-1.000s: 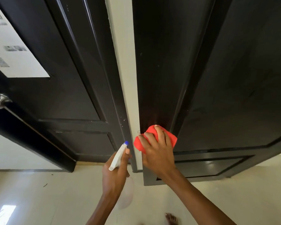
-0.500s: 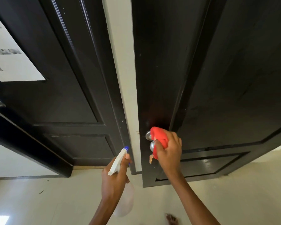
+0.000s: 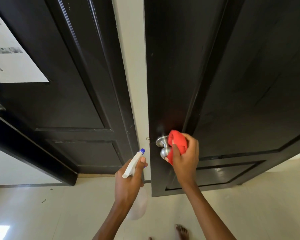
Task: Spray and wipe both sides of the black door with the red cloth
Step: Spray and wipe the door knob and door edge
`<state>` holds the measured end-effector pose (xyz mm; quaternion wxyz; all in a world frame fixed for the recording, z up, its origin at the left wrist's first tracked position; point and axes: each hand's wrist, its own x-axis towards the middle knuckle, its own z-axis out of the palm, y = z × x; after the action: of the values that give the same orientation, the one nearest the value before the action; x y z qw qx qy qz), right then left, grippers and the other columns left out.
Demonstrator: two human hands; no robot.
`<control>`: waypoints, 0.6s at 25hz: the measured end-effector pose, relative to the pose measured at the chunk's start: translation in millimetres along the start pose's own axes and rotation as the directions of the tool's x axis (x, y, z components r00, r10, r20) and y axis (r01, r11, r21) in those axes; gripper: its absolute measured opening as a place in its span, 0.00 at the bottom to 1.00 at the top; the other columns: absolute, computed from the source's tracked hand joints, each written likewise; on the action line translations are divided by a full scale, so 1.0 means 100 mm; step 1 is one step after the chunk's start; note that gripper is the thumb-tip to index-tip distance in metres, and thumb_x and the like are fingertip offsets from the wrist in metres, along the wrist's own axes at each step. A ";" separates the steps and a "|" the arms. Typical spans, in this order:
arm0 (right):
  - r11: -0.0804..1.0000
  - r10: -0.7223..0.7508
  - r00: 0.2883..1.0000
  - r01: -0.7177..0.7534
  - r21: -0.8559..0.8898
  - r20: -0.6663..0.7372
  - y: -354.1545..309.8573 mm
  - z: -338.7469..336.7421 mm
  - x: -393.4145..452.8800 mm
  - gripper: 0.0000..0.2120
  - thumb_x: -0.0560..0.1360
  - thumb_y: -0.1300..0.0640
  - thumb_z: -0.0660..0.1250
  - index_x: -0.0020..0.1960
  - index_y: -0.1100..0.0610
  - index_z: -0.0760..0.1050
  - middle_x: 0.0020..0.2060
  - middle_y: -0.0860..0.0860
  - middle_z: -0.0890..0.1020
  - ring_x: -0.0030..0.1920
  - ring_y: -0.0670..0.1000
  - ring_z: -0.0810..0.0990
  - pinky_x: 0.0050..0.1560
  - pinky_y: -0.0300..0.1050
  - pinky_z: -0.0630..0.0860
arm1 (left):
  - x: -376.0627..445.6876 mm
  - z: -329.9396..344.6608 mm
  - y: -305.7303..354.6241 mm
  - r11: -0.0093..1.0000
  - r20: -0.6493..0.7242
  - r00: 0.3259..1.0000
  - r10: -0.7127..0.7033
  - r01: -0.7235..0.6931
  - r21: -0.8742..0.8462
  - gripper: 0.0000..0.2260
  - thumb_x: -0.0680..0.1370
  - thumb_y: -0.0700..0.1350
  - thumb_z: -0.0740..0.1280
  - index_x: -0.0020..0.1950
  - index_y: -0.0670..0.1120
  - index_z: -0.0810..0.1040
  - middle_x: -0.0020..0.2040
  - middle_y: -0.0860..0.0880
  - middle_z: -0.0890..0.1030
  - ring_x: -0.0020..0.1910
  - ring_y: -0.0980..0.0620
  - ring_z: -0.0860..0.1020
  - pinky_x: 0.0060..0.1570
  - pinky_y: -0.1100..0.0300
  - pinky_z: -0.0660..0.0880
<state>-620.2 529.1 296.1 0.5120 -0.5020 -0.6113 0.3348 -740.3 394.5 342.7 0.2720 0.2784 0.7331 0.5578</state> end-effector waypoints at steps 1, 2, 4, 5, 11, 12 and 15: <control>0.982 -0.144 0.989 0.147 -0.115 0.039 -0.08 0.07 -0.01 0.23 0.73 0.52 0.75 0.66 0.49 0.74 0.62 0.48 0.76 0.61 0.52 0.75 0.56 0.45 0.76 | 0.00 0.00 0.01 1.000 -0.018 1.000 0.008 -0.008 -0.009 0.15 0.75 0.61 0.64 0.45 0.52 0.83 0.28 0.51 0.80 0.29 0.55 0.79 0.29 0.70 0.74; 0.899 -0.310 0.944 0.328 -0.289 0.109 -0.13 0.15 -0.03 0.26 0.70 0.52 0.77 0.66 0.51 0.75 0.62 0.51 0.78 0.61 0.55 0.75 0.55 0.47 0.76 | 0.00 -0.01 0.02 1.000 -0.040 0.999 0.016 -0.017 -0.025 0.15 0.75 0.60 0.64 0.46 0.51 0.83 0.29 0.51 0.80 0.30 0.55 0.80 0.29 0.70 0.74; 0.556 -0.571 0.758 0.640 -0.530 0.316 -0.08 0.27 -0.06 0.30 0.65 0.52 0.83 0.64 0.53 0.77 0.60 0.54 0.81 0.60 0.61 0.79 0.55 0.56 0.79 | 0.00 -0.04 0.03 0.998 -0.078 0.996 0.032 -0.036 -0.048 0.18 0.75 0.60 0.63 0.48 0.48 0.84 0.31 0.49 0.80 0.31 0.56 0.80 0.29 0.72 0.73; 0.419 -0.621 0.669 0.724 -0.548 0.409 -0.04 0.27 -0.03 0.31 0.63 0.53 0.84 0.63 0.53 0.78 0.59 0.54 0.82 0.60 0.62 0.80 0.56 0.59 0.79 | 0.01 -0.05 0.03 0.998 -0.086 0.995 0.040 -0.045 -0.052 0.19 0.75 0.60 0.63 0.49 0.47 0.84 0.32 0.47 0.81 0.30 0.56 0.79 0.30 0.72 0.73; 0.979 -0.095 0.995 0.100 -0.178 0.040 0.07 0.07 0.04 0.22 0.74 0.55 0.76 0.65 0.47 0.73 0.63 0.49 0.74 0.62 0.54 0.75 0.56 0.50 0.79 | 0.02 -0.11 0.06 0.997 -0.062 0.998 0.024 -0.028 -0.070 0.13 0.74 0.58 0.64 0.47 0.51 0.82 0.33 0.48 0.81 0.32 0.57 0.80 0.29 0.73 0.73; 0.995 0.104 0.995 -0.104 0.008 0.008 0.08 0.06 0.06 0.19 0.77 0.56 0.73 0.64 0.46 0.73 0.62 0.49 0.74 0.61 0.54 0.76 0.55 0.48 0.80 | 0.01 -0.12 0.06 0.997 -0.059 0.998 0.014 -0.018 -0.071 0.11 0.74 0.58 0.64 0.46 0.54 0.81 0.34 0.49 0.81 0.32 0.56 0.81 0.29 0.73 0.73; 0.983 0.150 0.988 -0.152 0.099 0.025 0.05 0.06 0.05 0.15 0.76 0.55 0.72 0.62 0.47 0.75 0.60 0.47 0.76 0.60 0.53 0.77 0.56 0.49 0.80 | -0.03 -0.13 0.04 0.999 -0.036 0.999 0.010 -0.012 -0.052 0.08 0.74 0.58 0.64 0.44 0.56 0.80 0.31 0.51 0.80 0.30 0.53 0.80 0.28 0.73 0.73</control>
<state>-624.8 536.3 290.9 0.5043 -0.5175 -0.5583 0.4076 -746.7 384.5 349.4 0.2629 0.2652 0.7213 0.5833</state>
